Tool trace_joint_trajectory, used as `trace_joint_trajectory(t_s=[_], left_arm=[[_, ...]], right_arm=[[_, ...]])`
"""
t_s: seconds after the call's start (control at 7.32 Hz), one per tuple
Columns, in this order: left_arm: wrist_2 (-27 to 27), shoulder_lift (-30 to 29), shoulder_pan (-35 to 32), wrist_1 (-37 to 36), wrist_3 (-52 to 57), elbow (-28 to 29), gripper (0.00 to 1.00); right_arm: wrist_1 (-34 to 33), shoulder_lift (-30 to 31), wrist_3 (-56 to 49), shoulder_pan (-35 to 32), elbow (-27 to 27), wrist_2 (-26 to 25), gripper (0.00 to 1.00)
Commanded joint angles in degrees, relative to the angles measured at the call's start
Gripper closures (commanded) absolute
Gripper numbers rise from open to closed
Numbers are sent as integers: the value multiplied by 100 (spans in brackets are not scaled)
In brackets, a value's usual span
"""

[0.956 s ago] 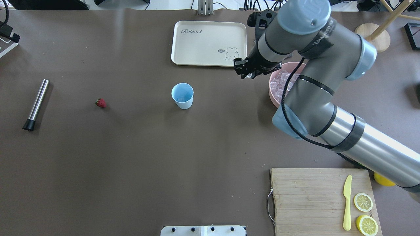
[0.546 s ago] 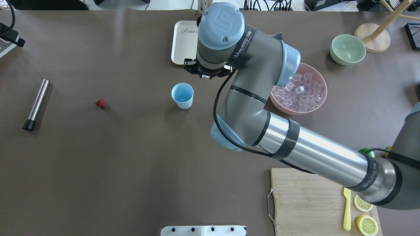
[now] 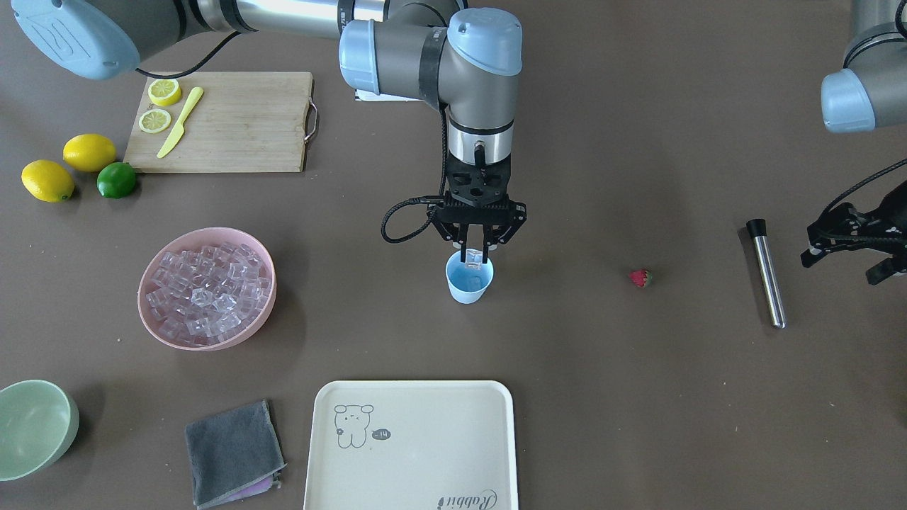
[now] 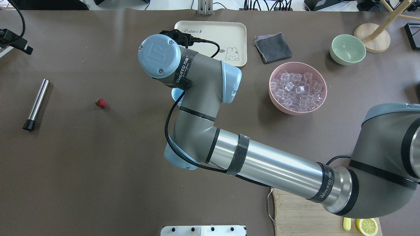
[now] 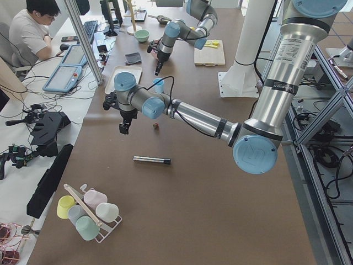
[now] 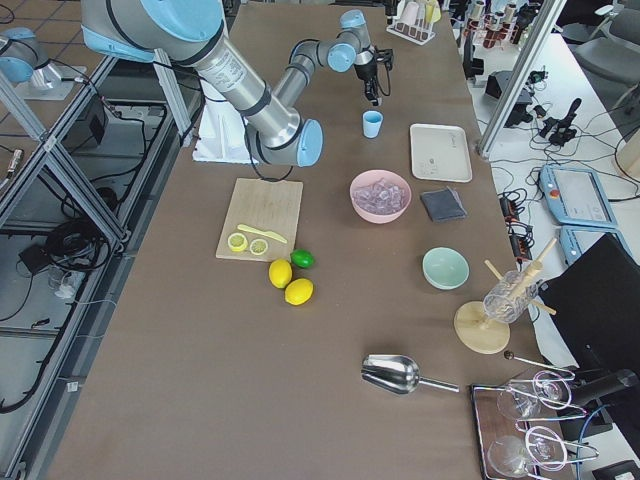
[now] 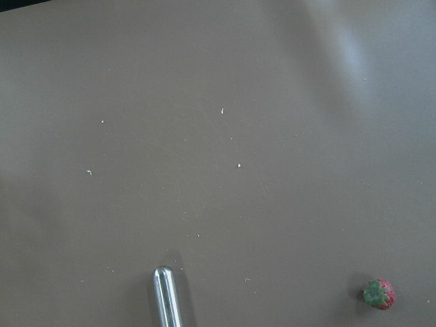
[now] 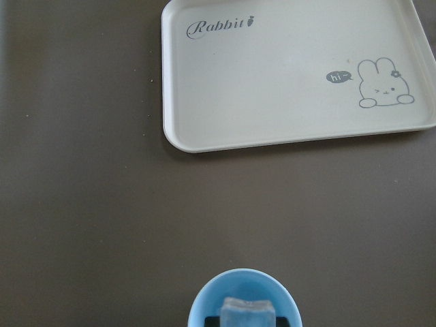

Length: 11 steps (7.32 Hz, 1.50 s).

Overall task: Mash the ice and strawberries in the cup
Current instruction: 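Open the right gripper to drop the ice cube into the cup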

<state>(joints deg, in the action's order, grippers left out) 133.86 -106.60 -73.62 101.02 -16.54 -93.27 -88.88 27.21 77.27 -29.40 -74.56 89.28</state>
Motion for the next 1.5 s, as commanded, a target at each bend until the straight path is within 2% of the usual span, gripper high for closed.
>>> trace_joint_trajectory(t_s=[0.0,0.96,1.09,1.23,1.37], left_arm=[[0,-9,5,15,-15,1,2],[9,8,-21,6,-33,-87,2],[9,-1,-21,6,-24,-78,2],[9,-1,-21,6,-33,-78,2],[9,-1,-21,6,-33,-95,2]], right_arm=[[431,56,-115,-31,274,-121,100],[459,276,-36,215,196,-86,98],[459,303,-45,215,196,-103,41],[459,355,-97,198,205,-130,14],[459,338,-107,163,196,-139,6]])
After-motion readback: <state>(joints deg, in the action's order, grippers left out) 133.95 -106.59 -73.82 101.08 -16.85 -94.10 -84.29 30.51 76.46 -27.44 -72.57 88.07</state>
